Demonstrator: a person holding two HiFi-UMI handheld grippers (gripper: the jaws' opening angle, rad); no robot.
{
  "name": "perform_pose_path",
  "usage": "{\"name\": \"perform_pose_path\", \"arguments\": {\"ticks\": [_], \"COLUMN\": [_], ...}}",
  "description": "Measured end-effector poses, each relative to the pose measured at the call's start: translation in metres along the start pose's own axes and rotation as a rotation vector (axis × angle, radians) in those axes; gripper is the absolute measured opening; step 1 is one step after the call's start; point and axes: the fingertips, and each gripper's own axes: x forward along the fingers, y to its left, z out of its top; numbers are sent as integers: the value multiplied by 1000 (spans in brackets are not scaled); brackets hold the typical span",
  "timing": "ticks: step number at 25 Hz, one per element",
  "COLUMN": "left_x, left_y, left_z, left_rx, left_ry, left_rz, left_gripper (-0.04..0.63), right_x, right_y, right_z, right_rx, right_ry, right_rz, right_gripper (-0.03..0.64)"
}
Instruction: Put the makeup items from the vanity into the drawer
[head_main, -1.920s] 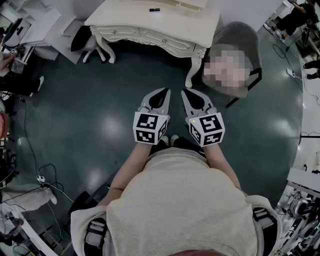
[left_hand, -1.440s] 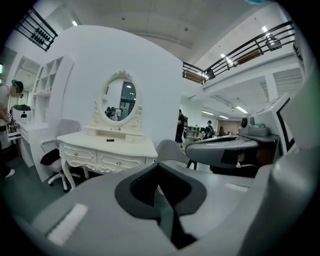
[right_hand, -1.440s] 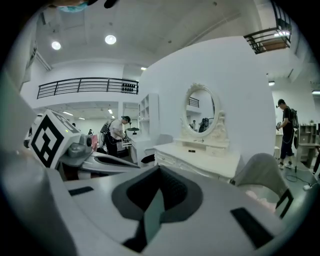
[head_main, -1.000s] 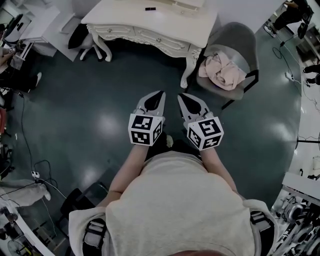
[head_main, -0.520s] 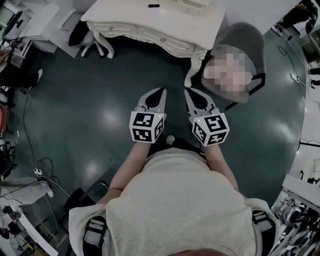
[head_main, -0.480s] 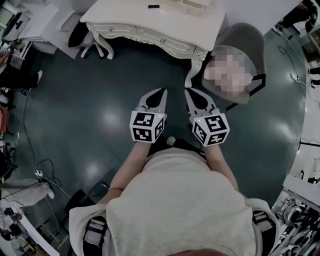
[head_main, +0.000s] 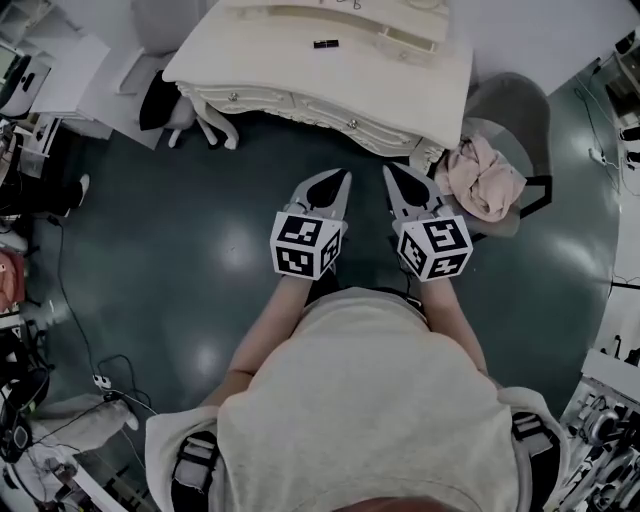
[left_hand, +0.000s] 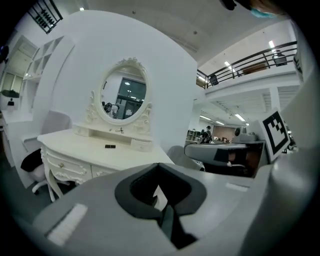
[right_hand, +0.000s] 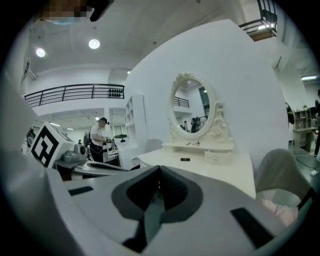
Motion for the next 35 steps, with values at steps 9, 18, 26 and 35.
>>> {"name": "perform_pose_path", "arguments": {"ticks": [9, 18, 26, 35], "left_x": [43, 66, 97, 163], "left_y": [89, 125, 149, 181], "left_z": [42, 31, 43, 79], "left_rx": [40, -8, -5, 20], "left_ry": [21, 81, 81, 65], "left_rz": [-108, -144, -131, -124], "left_gripper": [9, 9, 9, 9], "right_x": [95, 134, 162, 222], "right_y": [-3, -7, -30, -90], "right_z": [29, 24, 30, 51], "right_rx": [28, 55, 37, 45], "right_ry": [-19, 40, 54, 22], "right_rz": [-64, -96, -105, -93], "right_gripper": [9, 9, 9, 9]}}
